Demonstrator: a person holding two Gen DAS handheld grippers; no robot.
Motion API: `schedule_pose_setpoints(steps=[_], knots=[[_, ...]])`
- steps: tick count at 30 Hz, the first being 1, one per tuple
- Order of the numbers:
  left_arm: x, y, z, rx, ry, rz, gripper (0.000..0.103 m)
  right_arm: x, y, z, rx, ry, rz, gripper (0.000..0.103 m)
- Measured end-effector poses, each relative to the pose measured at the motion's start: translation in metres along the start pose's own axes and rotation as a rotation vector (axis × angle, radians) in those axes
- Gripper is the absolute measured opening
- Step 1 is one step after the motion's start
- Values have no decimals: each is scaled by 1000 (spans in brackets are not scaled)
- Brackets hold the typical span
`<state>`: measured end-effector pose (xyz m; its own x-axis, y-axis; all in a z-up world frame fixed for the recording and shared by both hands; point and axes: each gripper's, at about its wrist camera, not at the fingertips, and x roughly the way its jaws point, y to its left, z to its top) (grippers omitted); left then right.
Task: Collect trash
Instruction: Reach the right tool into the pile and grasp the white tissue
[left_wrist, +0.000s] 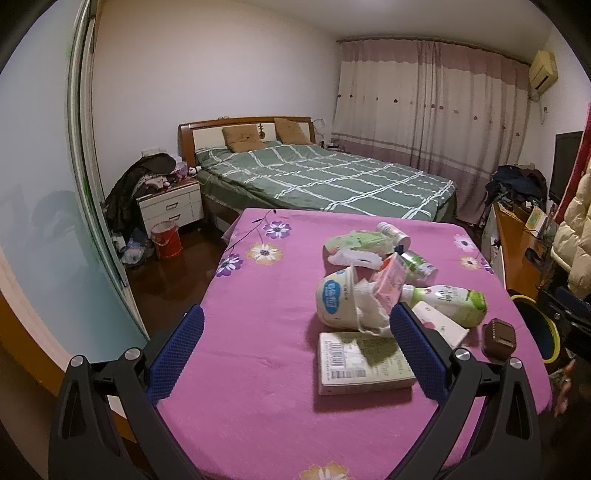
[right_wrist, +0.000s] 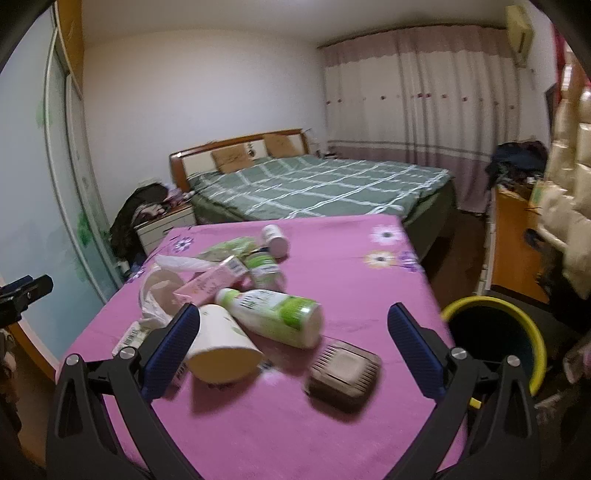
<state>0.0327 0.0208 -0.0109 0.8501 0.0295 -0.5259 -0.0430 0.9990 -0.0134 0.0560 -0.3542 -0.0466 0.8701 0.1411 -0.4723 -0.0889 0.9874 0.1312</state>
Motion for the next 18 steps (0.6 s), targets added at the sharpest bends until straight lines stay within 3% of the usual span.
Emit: schedule_pose_setpoints(steps=[8, 12, 18], knots=[[16, 21, 3, -22, -4, 37, 99, 76, 55, 16, -69, 79, 94, 96], [17, 29, 5, -25, -8, 65, 99, 108, 86, 19, -112, 122, 148, 84], [20, 44, 6, -18, -18, 138, 99, 123, 118, 18, -140, 171, 239, 70]])
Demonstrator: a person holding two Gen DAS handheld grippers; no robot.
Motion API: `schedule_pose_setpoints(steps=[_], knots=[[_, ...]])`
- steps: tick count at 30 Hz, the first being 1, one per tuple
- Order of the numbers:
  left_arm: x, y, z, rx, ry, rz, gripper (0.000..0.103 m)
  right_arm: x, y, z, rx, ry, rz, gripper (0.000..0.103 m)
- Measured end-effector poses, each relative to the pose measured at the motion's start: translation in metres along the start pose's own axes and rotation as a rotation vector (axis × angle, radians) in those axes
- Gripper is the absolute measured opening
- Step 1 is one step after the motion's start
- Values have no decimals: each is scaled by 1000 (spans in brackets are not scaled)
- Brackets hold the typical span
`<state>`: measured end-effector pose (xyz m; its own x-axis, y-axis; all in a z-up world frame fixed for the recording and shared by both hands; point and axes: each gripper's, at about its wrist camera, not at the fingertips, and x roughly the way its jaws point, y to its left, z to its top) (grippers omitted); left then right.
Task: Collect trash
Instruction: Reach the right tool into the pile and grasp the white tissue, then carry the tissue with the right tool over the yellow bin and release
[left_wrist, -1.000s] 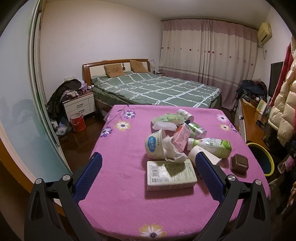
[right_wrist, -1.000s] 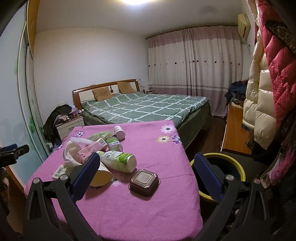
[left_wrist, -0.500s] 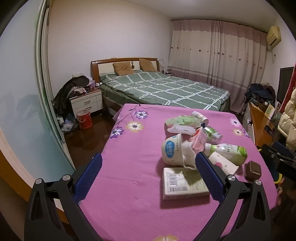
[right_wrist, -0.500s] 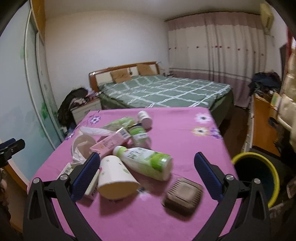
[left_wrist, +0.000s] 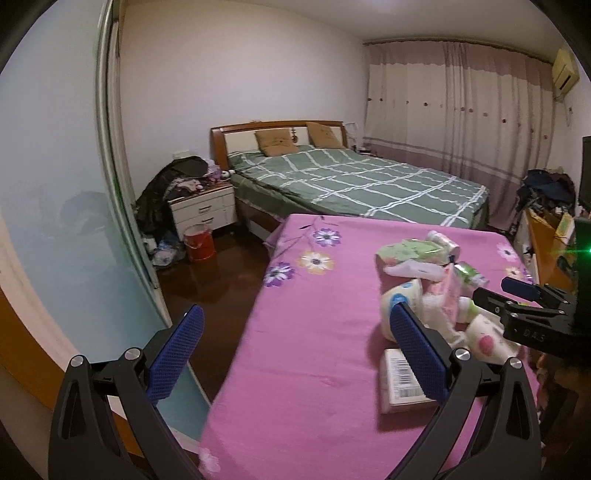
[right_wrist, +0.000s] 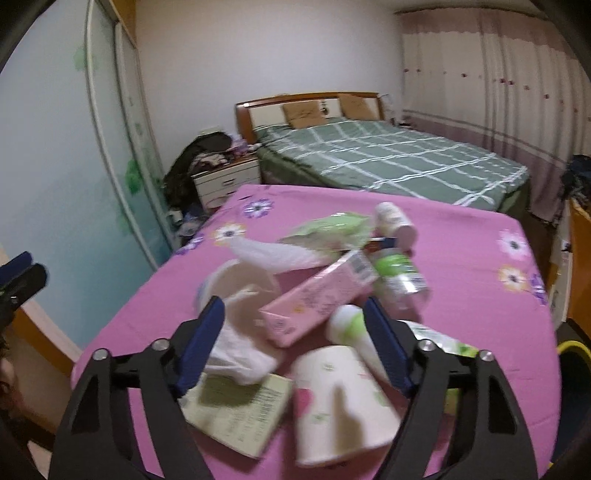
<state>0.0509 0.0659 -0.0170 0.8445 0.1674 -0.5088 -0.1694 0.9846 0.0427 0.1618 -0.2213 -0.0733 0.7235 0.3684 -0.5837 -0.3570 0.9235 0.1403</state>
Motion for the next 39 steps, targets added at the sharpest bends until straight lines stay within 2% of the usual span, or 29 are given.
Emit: schedule_pose_setpoints(steps=[1, 6, 11, 13, 15, 16, 22, 27, 34, 39], knots=[[2, 2, 0, -8, 5, -3, 99, 0, 7, -1, -9, 6, 18, 68], [11, 6, -4, -18, 27, -20, 99, 10, 24, -12, -43, 69, 75, 42], [17, 2, -8, -12, 46, -39, 99, 25, 34, -21, -55, 134, 85, 39], [17, 1, -10, -12, 49, -39, 99, 30, 38, -23, -67, 151, 91, 34], [16, 3, -10, -15, 51, -39, 99, 35, 41, -27, -76, 176, 98, 9], [15, 4, -10, -17, 53, -39, 99, 37, 40, -27, -76, 182, 99, 7], [18, 6, -12, -23, 66, -39, 99, 18, 40, -14, -85, 122, 119, 4], [19, -1, -14, -8, 72, -50, 99, -2, 37, 15, -87, 49, 137, 4], [21, -6, -14, 6, 83, -61, 99, -51, 31, 51, -60, -65, 189, 4], [23, -13, -15, 17, 92, -70, 99, -80, 29, 72, -64, -137, 195, 4]])
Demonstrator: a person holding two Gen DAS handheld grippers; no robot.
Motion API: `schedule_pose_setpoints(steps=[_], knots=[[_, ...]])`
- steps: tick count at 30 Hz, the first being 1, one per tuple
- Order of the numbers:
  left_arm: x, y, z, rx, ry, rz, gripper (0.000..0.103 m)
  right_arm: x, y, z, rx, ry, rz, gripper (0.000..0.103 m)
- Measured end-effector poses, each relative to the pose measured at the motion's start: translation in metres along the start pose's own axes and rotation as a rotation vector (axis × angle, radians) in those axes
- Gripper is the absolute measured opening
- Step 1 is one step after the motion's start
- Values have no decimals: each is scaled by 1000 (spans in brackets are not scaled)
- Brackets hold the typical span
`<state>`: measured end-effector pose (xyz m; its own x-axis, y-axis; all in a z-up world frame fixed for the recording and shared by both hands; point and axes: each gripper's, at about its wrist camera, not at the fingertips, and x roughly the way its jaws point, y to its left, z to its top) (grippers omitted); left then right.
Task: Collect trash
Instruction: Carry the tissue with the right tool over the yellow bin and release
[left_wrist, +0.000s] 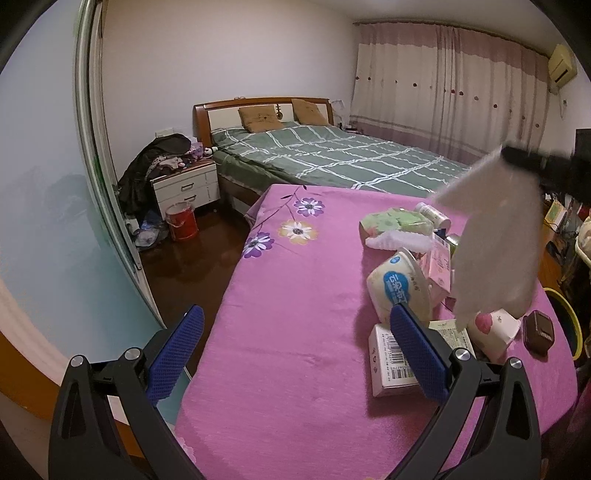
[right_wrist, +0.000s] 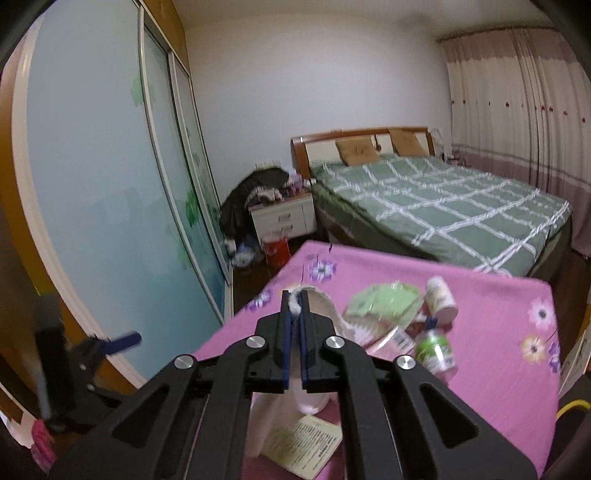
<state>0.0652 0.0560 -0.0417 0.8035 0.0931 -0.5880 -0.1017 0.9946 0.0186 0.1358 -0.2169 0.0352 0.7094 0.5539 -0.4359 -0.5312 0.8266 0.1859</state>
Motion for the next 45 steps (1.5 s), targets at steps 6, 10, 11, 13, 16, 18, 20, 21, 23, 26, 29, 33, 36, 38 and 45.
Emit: schedule_pose_setpoints(steps=[6, 10, 11, 13, 16, 18, 20, 21, 23, 26, 29, 33, 36, 38, 45], knots=[[2, -6, 2, 16, 4, -11, 99, -40, -8, 23, -6, -72, -18, 4], [3, -11, 2, 19, 5, -24, 99, -77, -24, 33, -2, -119, -86, 4], [4, -12, 1, 21, 4, -28, 99, -83, -31, 34, 1, -124, -105, 4], [4, -17, 0, 29, 4, -39, 99, -100, -49, 34, 11, -133, -169, 4], [6, -28, -2, 44, 10, -63, 99, -122, -77, 27, 39, -132, -261, 4], [10, -37, -5, 58, 21, -84, 99, -138, -102, 18, 70, -121, -328, 4], [16, -48, -10, 76, 41, -105, 99, -155, -131, 4, 114, -107, -403, 4], [19, -54, -12, 86, 51, -120, 99, -163, -147, -3, 139, -96, -447, 4], [22, -63, -18, 101, 66, -140, 99, -171, -174, -18, 176, -75, -515, 4], [29, -76, -26, 129, 93, -156, 99, -184, -214, -46, 238, -35, -622, 4], [38, -85, -35, 142, 126, -179, 99, -194, -253, -75, 296, 3, -707, 4], [48, -93, -42, 142, 157, -203, 99, -191, -297, -105, 359, 72, -789, 5], [53, -100, -45, 159, 168, -207, 99, -188, -320, -125, 394, 103, -850, 35], [55, -103, -46, 169, 176, -208, 99, -186, -323, -132, 411, 94, -872, 51], [68, -106, -52, 175, 208, -224, 99, -178, -321, -131, 391, 84, -891, 58]])
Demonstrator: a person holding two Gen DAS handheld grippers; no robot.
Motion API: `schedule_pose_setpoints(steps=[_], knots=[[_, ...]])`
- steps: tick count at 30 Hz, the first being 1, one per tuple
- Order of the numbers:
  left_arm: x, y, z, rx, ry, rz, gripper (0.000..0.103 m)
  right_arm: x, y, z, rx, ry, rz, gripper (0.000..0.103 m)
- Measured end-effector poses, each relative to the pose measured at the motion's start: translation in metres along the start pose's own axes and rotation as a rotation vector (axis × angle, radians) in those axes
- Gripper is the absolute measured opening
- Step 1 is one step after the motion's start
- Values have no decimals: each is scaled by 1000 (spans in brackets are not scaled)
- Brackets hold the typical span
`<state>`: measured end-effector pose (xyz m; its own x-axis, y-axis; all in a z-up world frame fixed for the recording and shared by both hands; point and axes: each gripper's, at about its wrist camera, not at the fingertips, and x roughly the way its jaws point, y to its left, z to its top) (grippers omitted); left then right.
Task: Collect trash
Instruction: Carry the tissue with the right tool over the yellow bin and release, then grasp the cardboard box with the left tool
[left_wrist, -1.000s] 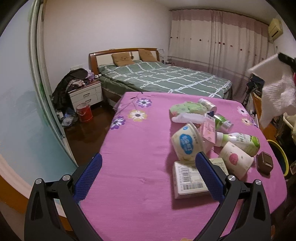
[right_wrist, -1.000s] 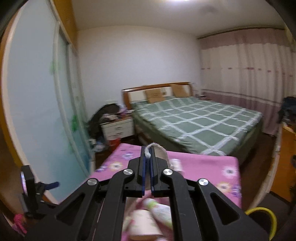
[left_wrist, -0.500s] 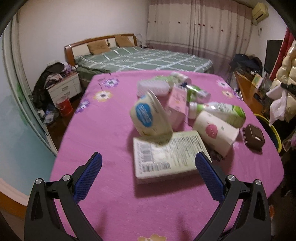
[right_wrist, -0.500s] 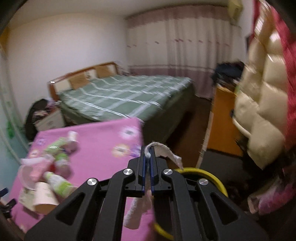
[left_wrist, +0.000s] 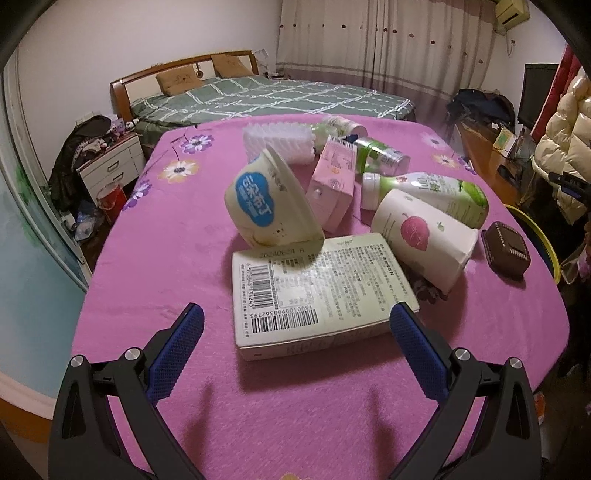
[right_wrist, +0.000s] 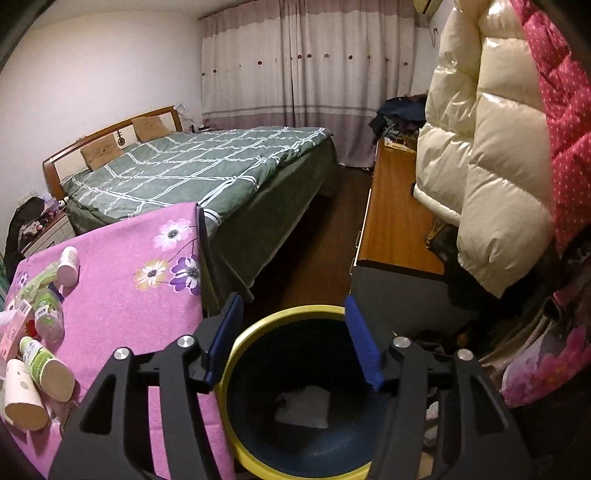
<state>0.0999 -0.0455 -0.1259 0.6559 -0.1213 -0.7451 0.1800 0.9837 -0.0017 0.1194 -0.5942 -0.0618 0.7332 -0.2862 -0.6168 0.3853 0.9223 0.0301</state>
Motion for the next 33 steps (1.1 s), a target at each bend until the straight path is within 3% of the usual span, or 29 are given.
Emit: schedule_pose_setpoints(steps=[6, 12, 18, 19, 23, 29, 33], knots=[[11, 6, 0, -27, 21, -33, 99, -12, 8, -1, -8, -15, 24, 60], [13, -15, -4, 13, 47, -145, 99, -22, 14, -6, -11, -22, 46, 62], [-10, -58, -13, 150, 71, -372, 99, -26, 15, -10, 0, -24, 72, 63], [-18, -62, -12, 187, 53, -381, 99, -26, 15, -11, 1, -23, 77, 63], [-23, -60, 6, 275, -14, -302, 99, -24, 14, -13, 10, -16, 94, 63], [2, -68, 27, 443, 17, -326, 99, -28, 11, -16, 27, -20, 105, 63], [28, -69, 31, 459, 78, -361, 99, -31, 3, -18, 39, -23, 99, 64]])
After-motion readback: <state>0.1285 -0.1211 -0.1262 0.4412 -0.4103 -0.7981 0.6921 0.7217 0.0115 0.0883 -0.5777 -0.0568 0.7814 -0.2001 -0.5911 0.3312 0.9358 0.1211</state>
